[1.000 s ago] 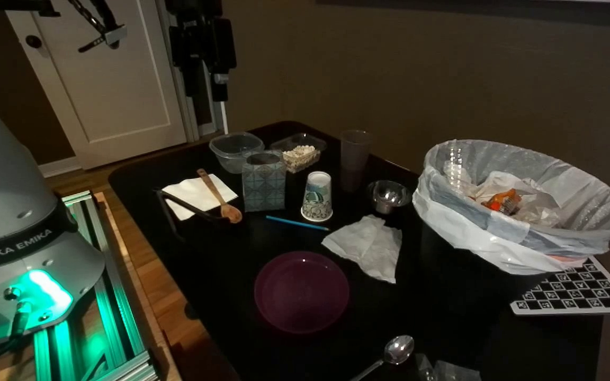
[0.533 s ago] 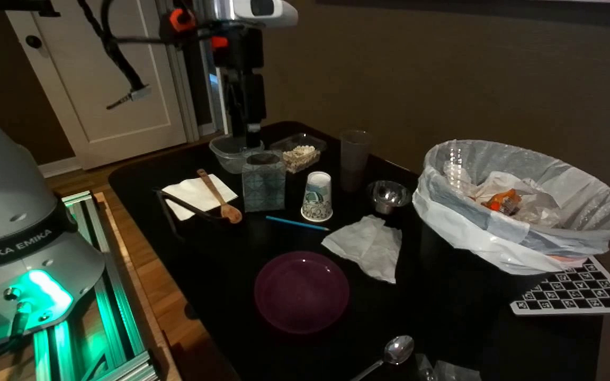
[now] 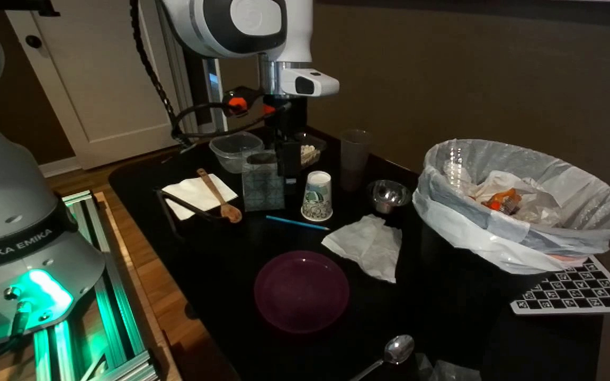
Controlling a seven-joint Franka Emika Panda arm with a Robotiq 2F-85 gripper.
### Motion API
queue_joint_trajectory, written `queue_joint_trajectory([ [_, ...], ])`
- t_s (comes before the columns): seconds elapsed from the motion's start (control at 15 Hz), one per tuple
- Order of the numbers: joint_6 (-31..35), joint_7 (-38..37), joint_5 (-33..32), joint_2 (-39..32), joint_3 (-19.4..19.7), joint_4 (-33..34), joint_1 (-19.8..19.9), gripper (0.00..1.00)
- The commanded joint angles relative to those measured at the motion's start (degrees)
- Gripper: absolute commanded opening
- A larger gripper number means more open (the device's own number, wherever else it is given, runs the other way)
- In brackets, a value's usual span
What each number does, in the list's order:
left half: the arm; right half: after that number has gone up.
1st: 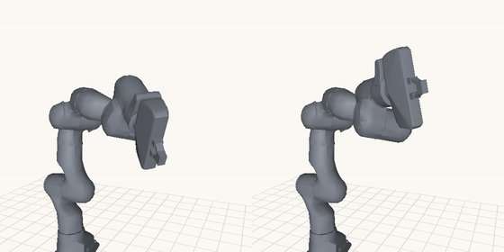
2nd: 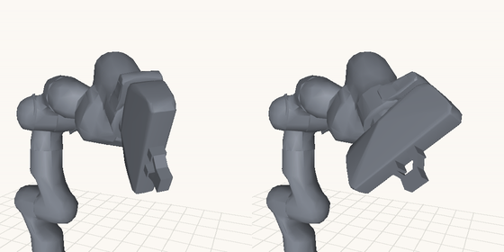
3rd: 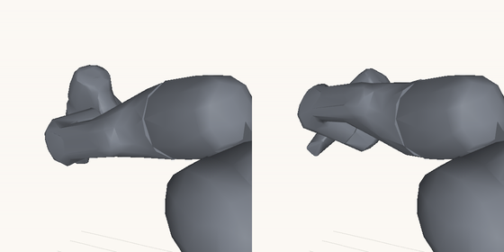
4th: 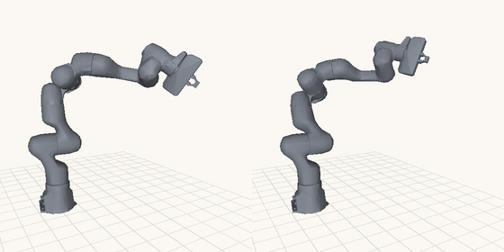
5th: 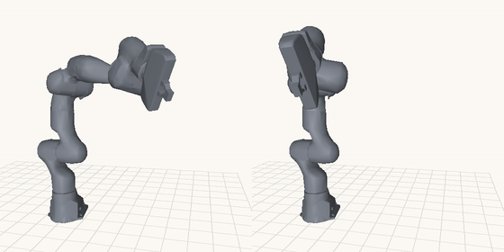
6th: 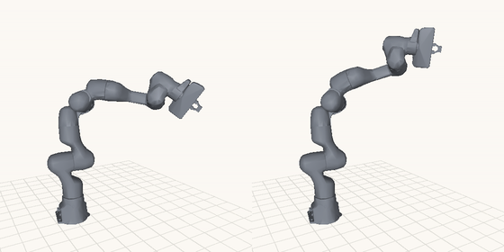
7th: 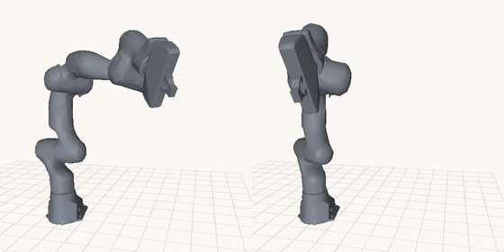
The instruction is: Set the cup straight
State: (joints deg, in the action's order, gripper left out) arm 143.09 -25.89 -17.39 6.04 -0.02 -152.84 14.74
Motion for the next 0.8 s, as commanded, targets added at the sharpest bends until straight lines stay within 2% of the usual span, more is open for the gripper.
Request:
queue_joint_trajectory([
  [0.0, -0.22, -0.19, -0.20, -0.52, 1.90, 0.55, -1.86, 1.00],
  [0.13, 0.12, -2.13, 2.54, -3.23, 3.13, 2.85, -1.63, 1.00],
  [0.4, 5.72, -0.10, 15.64, -7.86, 6.01, 6.63, -2.10, 1.00],
  [0.73, 13.10, -0.59, 28.51, -16.07, 6.38, 11.72, -3.68, 1.00],
])
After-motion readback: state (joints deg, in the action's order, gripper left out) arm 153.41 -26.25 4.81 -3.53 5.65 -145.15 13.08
